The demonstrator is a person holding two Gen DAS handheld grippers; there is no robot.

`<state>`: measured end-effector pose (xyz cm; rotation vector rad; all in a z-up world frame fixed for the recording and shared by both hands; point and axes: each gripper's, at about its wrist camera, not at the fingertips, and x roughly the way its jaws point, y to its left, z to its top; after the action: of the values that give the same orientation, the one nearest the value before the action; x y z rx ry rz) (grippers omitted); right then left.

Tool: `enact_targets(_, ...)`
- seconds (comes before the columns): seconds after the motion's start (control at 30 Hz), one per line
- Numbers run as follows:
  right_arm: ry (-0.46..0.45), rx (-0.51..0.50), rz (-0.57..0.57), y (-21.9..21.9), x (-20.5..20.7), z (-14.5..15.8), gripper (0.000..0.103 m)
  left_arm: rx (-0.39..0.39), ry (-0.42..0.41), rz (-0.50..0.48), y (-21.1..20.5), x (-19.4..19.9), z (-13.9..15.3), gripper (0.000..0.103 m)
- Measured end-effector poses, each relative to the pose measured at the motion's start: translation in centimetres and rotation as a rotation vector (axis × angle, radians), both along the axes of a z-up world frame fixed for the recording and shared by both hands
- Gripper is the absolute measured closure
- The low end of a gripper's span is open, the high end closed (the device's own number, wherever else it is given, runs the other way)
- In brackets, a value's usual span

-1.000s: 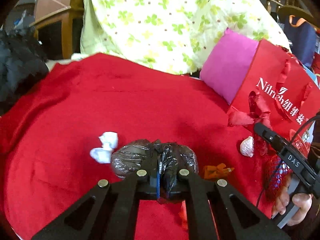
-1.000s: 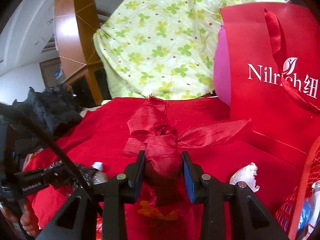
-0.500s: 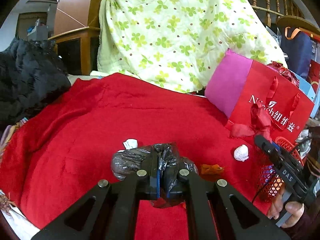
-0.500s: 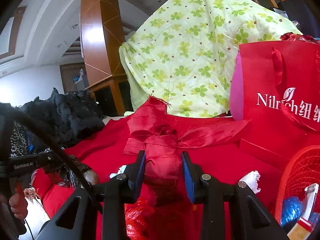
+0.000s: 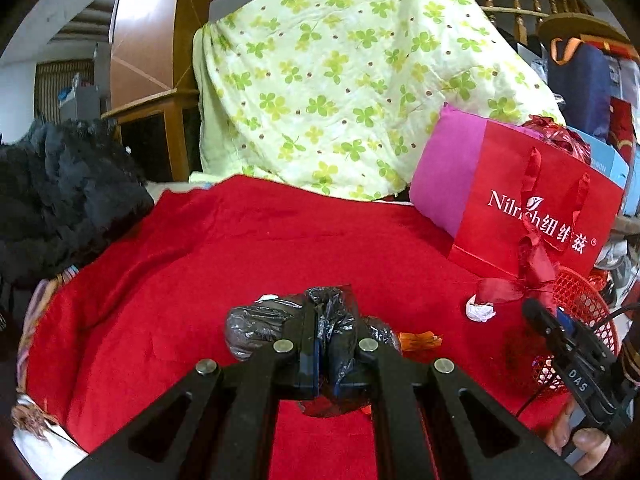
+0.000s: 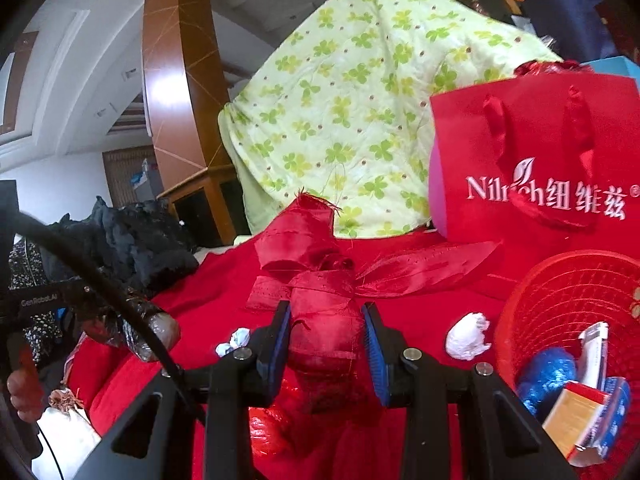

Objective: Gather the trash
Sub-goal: 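Lift the black bag with the left gripper and carry it toward the basket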

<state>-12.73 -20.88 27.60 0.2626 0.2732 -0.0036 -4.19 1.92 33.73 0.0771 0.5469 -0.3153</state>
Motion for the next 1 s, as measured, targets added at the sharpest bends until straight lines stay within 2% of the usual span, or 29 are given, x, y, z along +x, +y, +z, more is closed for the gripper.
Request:
enact_targets(0.43, -0.065, -0.071, -0.013, -1.6, -3.6, 0.6, 0.066, 0.053, -0.071, -0.024, -3.2, -2.2, 1.0, 0.098)
enact_targets(1.0, -0.138, -0.027, -0.022, -3.3, -6.2, 1.8, 0.066, 0.115, -0.077, -0.088, -7.6, -3.3, 0.7, 0.098)
